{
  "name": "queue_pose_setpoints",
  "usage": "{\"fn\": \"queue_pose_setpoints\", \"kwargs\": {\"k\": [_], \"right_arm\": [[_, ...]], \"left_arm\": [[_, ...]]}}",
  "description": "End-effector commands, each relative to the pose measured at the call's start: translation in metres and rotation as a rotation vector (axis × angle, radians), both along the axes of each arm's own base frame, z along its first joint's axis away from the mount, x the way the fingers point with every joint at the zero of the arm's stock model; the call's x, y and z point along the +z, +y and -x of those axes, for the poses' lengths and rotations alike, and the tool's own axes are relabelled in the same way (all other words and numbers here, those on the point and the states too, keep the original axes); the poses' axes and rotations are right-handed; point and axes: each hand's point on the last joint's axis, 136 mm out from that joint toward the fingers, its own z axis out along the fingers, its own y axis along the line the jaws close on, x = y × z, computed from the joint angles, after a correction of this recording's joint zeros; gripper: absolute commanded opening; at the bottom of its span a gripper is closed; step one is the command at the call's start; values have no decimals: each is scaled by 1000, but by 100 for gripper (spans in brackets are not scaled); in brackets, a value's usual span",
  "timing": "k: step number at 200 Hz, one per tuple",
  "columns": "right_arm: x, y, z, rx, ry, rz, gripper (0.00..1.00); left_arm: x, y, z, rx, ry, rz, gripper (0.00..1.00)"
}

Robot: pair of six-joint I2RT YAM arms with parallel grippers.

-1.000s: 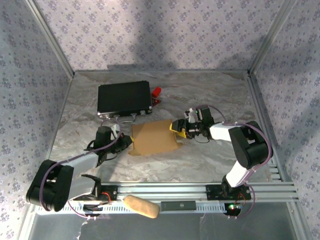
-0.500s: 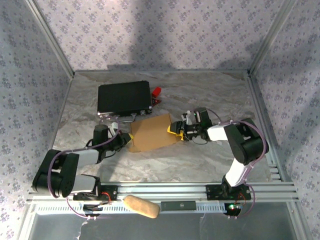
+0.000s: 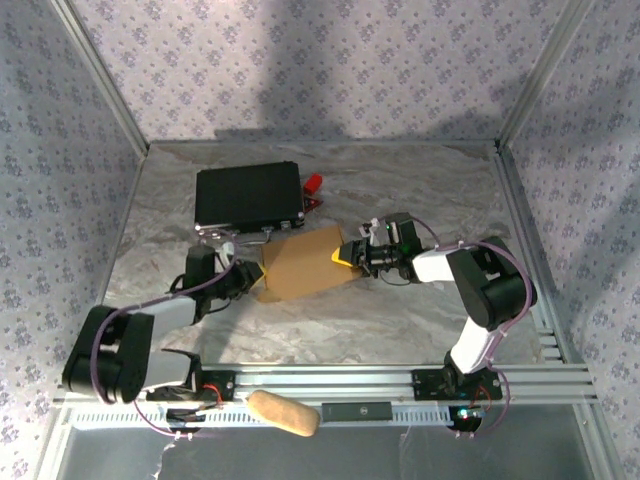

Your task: Fold the paper box

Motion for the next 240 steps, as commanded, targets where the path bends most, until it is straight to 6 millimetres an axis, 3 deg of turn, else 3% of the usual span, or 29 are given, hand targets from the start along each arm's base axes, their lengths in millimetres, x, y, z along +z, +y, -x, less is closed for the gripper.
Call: {"fn": "queue_pose_setpoints", "kwargs": {"k": [1,23,27,47,77,103,122,137,192,240], "right_arm": [[14,-6,-6,-87,73,-37,34],[20,-11,-3,-146,172,-45,34],[22,-13,-2,-160,199,-45,34],[27,-16,5,-182,327,-30,33],[34,-16,12,-235,492,-51,35],[40,-16,15,-262,567,-72,34],[45,-18,15,-279,588,-76,35],[46,-20,15,-298,600,-68,36],[47,-20,18,-330,611,-59,36],[48,-17,20,-340,614,-63,35]], "left_arm": [[46,6,-8,18,-119,-29,66],[77,26,-2,97,-211,-124,98],[79,30,-2,116,-219,-132,100],[79,35,0,160,-171,-119,99],[61,18,-7,213,29,19,99],[61,10,-6,278,102,-3,100],[45,19,4,358,238,-44,100],[35,15,5,389,304,13,100],[36,-15,2,407,358,119,99],[45,-22,3,481,343,171,93]]}}
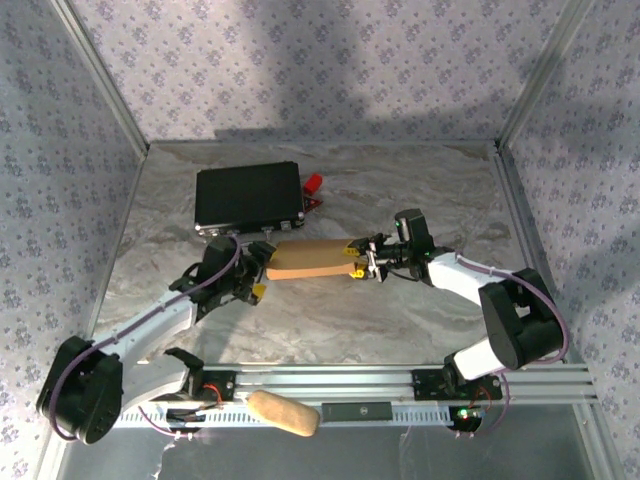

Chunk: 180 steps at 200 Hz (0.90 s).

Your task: Fold the paper box

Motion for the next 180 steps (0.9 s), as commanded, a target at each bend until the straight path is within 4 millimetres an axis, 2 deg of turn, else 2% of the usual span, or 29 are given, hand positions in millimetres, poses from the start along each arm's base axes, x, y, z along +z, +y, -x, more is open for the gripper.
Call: {"fn": "queue_pose_setpoints", "kwargs": {"k": [1,24,52,76,93,126,133,147,152,180], "right_arm": [[9,1,-1,-19,1,-6,35],[9,1,-1,-27,3,-10,35],[6,0,1,-35,9,-10,35],[5,-1,4,-36,12,-9,35],[4,-2,5,-38,16,-5,36],[7,-3,7,-28,8,4,52],[9,-3,7,-22,1,10,55],[12,-6,8,-8,-22,35,62],[13,-7,9,-3,-31,46,64],[20,-19,14,29,-97,131,69]], "left_arm": [[11,1,-8,119,-10,60,93],[9,-6,-6,122,9,76,85],[7,-6,-6,149,21,74,75],[10,-4,-7,170,20,73,60],[11,-1,-5,178,35,51,58],[16,4,-2,193,49,17,56],[19,4,-2,195,48,10,50],[22,9,0,207,59,-10,47],[22,10,1,211,60,-14,43],[27,18,6,241,90,-40,38]]}}
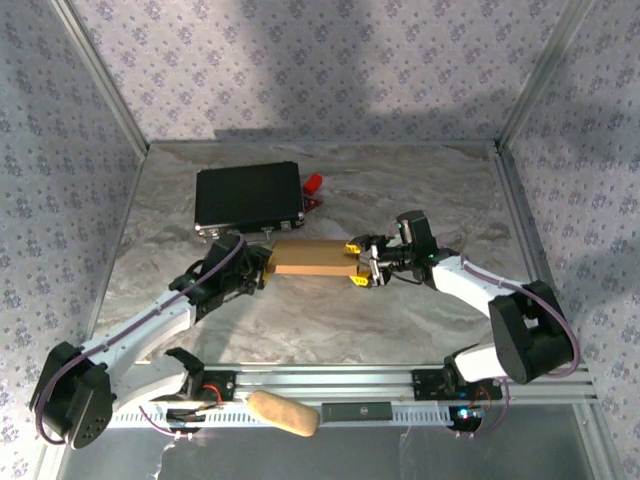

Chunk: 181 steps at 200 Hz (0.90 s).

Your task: Fold the paper box

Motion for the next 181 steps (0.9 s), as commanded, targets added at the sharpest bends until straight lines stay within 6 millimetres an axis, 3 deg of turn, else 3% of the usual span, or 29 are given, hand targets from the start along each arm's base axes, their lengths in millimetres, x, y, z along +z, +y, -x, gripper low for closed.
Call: {"fn": "queue_pose_setpoints", "kwargs": {"k": [1,71,111,148,181], "right_arm": [[13,-12,3,35,-76,88,69],[68,-52,15,182,-502,383,69],[87,-77,15,281,-780,804,62],[106,-53,18,459,-1074,997,59],[102,-32,22,626,-1209,1111,60]], "left_arm": [[1,18,10,103,91,-34,37],[17,44,27,169,188,-157,29],[18,58,46,200,306,-227,21],[21,72,52,232,339,-260,20],[21,77,56,249,347,-255,16]]}}
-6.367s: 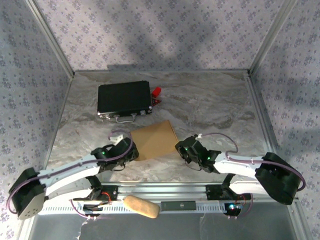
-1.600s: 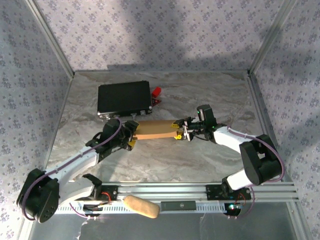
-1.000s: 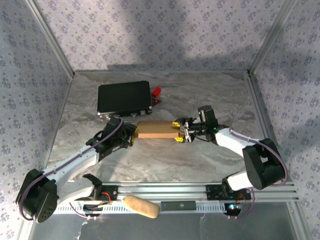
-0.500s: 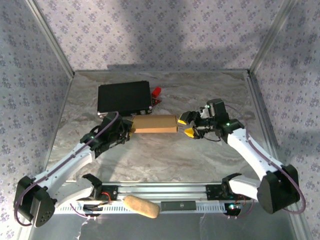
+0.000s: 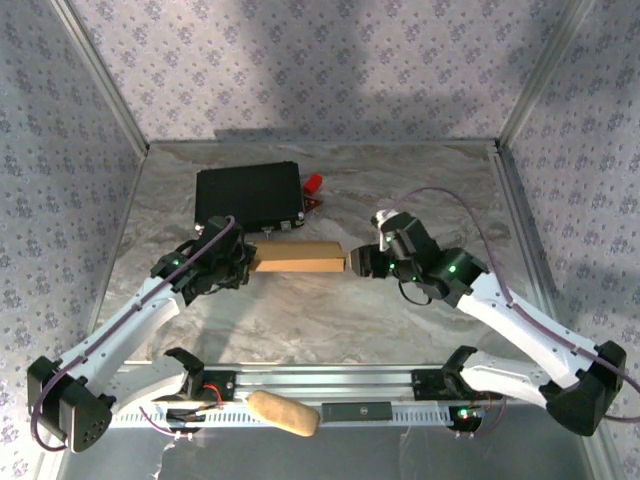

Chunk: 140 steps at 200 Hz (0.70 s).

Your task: Fold the paper box

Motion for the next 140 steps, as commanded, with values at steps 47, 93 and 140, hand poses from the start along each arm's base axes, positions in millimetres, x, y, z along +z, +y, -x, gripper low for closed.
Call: {"fn": "queue_pose_setpoints", "kwargs": {"k": [47,93,140], "right_arm": [[-5,45,-3,304,-236,310,60],[-2,77,9,464,-376,456,66],[-12,109,36,761,-704,635,81]], "left_arm": [[-16,39,42,166,211,-89,15],[-16,43,47,179,224,-93,16],[-19,47,51,182,248,-104,16]]}}
